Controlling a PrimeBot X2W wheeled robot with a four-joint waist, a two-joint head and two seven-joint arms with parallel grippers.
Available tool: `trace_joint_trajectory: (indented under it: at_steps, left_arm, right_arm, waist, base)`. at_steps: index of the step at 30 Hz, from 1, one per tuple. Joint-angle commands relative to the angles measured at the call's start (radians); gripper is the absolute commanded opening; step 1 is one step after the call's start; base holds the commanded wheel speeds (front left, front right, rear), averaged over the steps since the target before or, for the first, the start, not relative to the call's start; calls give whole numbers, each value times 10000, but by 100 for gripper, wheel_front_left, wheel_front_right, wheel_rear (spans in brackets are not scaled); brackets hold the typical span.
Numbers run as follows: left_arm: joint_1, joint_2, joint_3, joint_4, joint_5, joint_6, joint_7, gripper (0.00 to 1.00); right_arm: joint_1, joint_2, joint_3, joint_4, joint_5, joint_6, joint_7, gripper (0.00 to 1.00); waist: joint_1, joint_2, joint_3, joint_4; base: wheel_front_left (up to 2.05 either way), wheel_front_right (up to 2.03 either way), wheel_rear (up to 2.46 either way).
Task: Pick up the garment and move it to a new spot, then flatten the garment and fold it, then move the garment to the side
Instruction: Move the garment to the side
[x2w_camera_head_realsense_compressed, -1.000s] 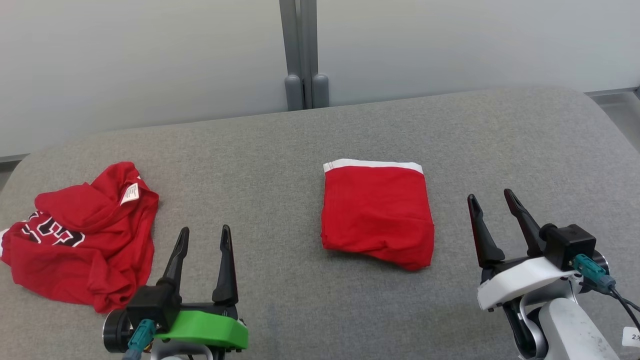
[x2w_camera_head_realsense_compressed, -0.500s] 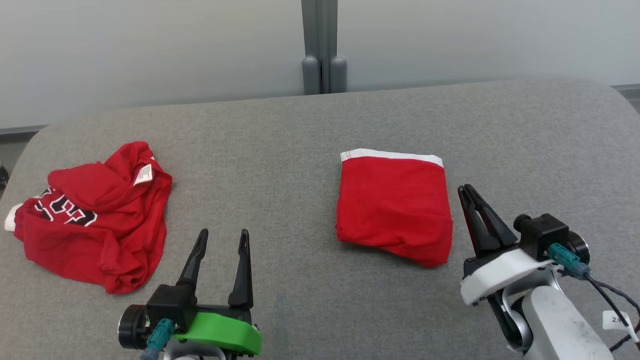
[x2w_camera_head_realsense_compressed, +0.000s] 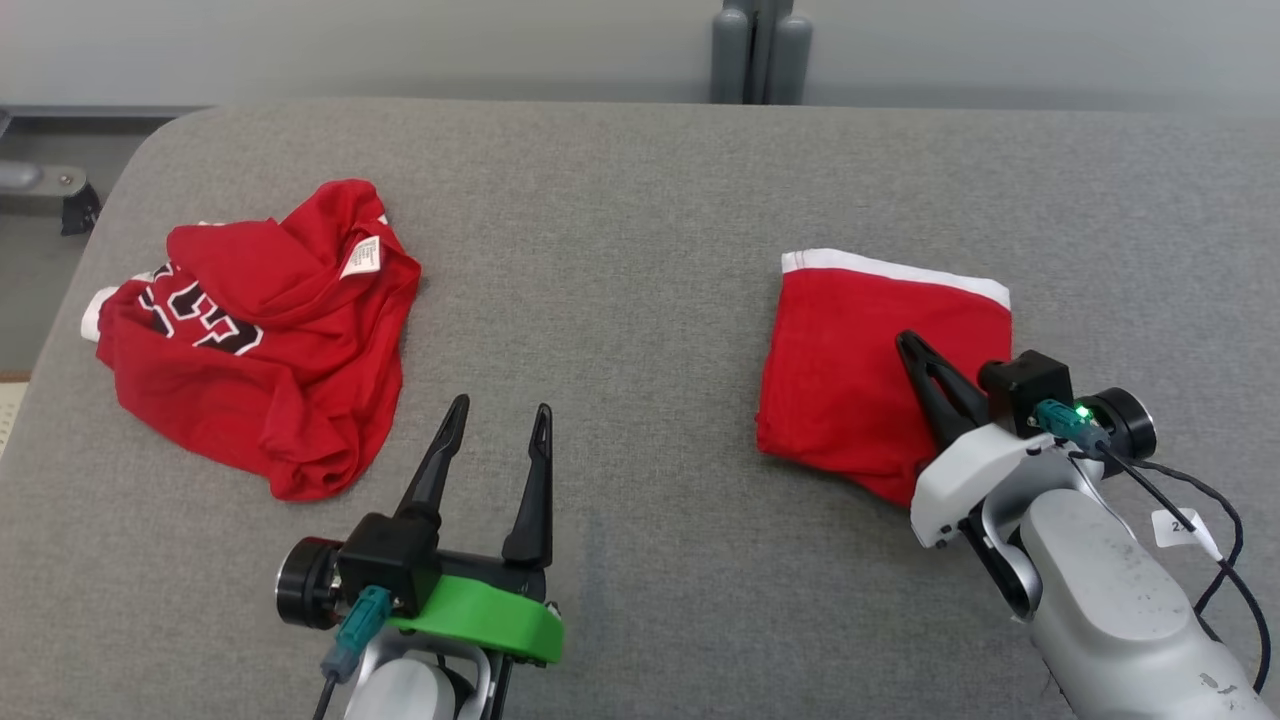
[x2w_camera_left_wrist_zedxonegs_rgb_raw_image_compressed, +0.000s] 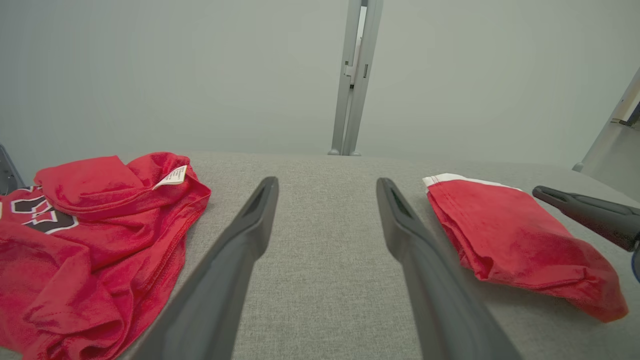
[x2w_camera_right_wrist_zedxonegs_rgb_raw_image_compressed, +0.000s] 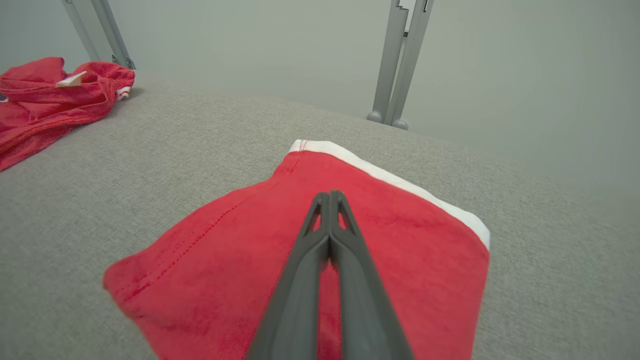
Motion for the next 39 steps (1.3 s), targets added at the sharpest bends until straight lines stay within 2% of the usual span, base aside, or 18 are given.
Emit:
trace_joint_trajectory:
  at_steps: [1,12,15,25,37,38,39]
  left_arm:
    - [-186,39,-33,-8,-90,49,-5,100]
    - [-265,37,-9,111,-176,175,-3,100]
    - [-236,37,13,130,-183,192,-5,100]
    - [86,39,190,177,-109,152,-3,100]
    - [694,40,805,143,-61,60,-4,100]
    - [731,40,886,145,-51,55,-4,100]
    - [769,40,946,146,-57,53,-4,100]
  right_arm:
    - [-254,11,-64,344,-53,0,-26,0]
    - [-707,148,212,2946,10,0,0,0]
    - [-868,242,223,3136,156,0,4,0]
    - [-516,387,-95,1669,754,0,-14,0]
    - [1097,226,-927,-731,884,0,-14,0]
    - [1293,252,-1087,-979,806,0,-14,2]
    - [1483,286,-1209,-1150,764,0,-14,41]
  waist:
    - [0,0,610,626]
    - [0,0,646,927]
    - [0,0,547,804]
    - [0,0,-250,6]
    - [0,0,-1248,-1291]
    - [0,0,-1314,-1380]
    - [0,0,-1357,-1445]
  base:
    - [0,0,0]
    - [0,0,0]
    - [0,0,0]
    - [0,0,0]
    - [0,0,0]
    - [0,0,0]
    - [0,0,0]
